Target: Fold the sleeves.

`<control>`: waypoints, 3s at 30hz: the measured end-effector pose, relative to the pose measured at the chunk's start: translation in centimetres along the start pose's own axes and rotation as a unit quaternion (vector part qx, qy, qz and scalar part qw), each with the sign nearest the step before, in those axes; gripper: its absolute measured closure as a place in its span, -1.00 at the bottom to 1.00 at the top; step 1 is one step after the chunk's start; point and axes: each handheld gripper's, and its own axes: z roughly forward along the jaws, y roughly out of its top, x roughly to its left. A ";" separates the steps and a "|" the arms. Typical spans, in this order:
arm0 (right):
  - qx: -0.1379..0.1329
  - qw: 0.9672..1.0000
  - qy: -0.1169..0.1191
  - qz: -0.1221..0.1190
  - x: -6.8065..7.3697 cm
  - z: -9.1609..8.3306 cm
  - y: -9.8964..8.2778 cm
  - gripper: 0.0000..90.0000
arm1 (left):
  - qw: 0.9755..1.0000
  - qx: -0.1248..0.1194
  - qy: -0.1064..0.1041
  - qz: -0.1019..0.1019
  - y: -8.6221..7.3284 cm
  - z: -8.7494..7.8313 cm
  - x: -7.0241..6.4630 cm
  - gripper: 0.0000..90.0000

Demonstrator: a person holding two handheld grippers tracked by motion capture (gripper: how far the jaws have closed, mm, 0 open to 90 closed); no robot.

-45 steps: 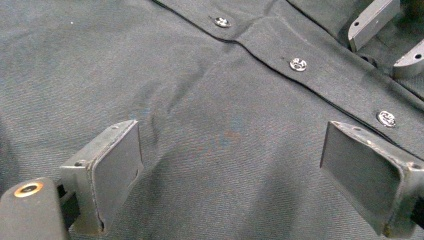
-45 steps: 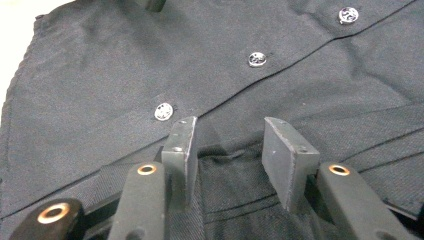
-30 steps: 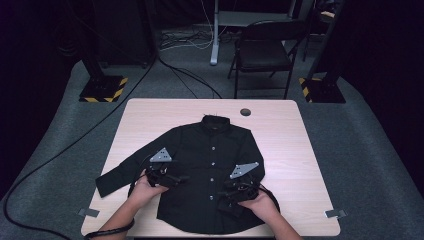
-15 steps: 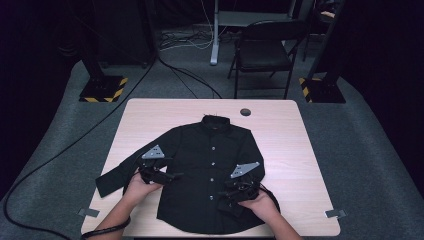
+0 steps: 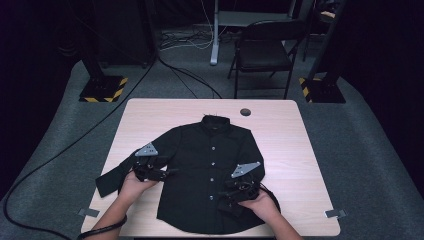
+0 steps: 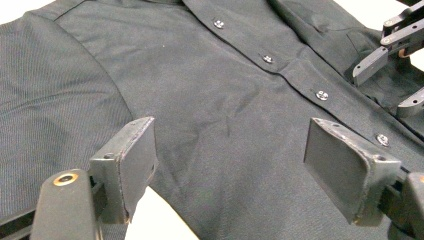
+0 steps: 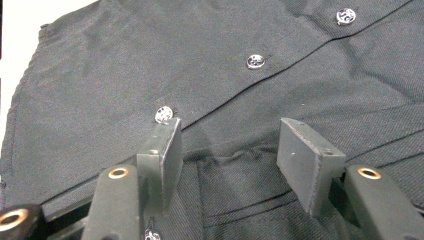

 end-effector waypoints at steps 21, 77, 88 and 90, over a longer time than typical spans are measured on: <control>0.000 1.000 -0.003 -0.003 0.0 0.0 0.0 -0.06 | 1.000 0.013 0.017 -0.005 -0.2 -0.7 0.9 -0.28; -0.005 1.000 -0.004 -0.004 0.1 0.0 -0.2 -0.07 | 0.995 0.008 0.084 -0.051 -1.6 -3.7 4.5 0.08; -0.005 1.000 -0.004 -0.004 0.1 0.0 -0.2 -0.07 | 0.995 0.011 0.090 -0.052 -1.8 -4.5 5.0 0.12; -0.005 1.000 -0.004 -0.004 0.1 0.0 -0.2 -0.07 | 0.994 0.013 0.094 -0.053 -1.8 -4.7 5.1 0.12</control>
